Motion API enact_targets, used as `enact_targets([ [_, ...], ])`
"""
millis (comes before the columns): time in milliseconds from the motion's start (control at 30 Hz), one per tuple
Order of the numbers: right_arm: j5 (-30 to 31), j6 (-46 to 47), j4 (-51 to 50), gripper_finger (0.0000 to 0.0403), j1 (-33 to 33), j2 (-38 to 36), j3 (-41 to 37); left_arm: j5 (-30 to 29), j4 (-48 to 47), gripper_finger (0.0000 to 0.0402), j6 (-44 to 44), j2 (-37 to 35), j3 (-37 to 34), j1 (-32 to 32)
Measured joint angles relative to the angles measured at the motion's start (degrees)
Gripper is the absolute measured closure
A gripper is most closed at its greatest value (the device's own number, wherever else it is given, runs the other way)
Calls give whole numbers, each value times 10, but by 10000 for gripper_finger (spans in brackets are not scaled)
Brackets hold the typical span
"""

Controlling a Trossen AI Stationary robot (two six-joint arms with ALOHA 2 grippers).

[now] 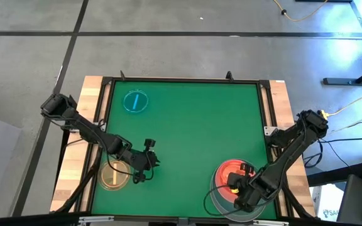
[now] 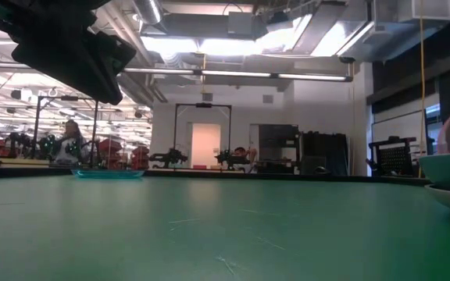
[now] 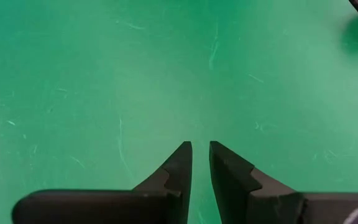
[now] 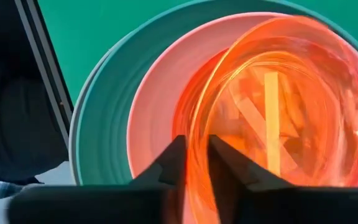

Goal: Stack plastic plates
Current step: Stack the top transparent orange plate on top of the transparent red plate, then stack the transparent blue plate on top of the transparent orange plate

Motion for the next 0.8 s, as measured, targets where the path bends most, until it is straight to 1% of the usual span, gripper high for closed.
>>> enact_targets([
  [133,-17,0,0,291,-6,0,0,0,0,351,0,0,0,0],
  [267,-19,-25,1,250,-16,0,0,0,0,351,0,0,0,0],
  [333,-3,-50,3,239,-24,0,0,0,1,351,1,0,0,0],
  [433,57,-98,16,233,-38,0,0,-1,11,351,6,0,0,0],
  [467,68,-108,18,233,-43,0,0,-1,12,351,7,0,0,0],
  [567,77,-134,27,235,-50,0,0,-1,11,351,9,0,0,0],
  [600,89,-148,32,236,-53,0,0,-2,11,351,13,0,0,0],
  [633,114,-168,37,236,-52,0,0,-3,11,351,18,0,0,0],
  [667,156,-192,47,236,-52,0,0,-9,11,351,19,0,0,0],
  [733,263,-243,99,236,-55,2,-11,-29,11,351,18,0,0,1],
  [767,308,-270,126,236,-59,3,-20,-37,11,351,18,0,0,2],
  [800,339,-297,150,237,-62,5,-29,-43,11,351,18,0,0,2],
])
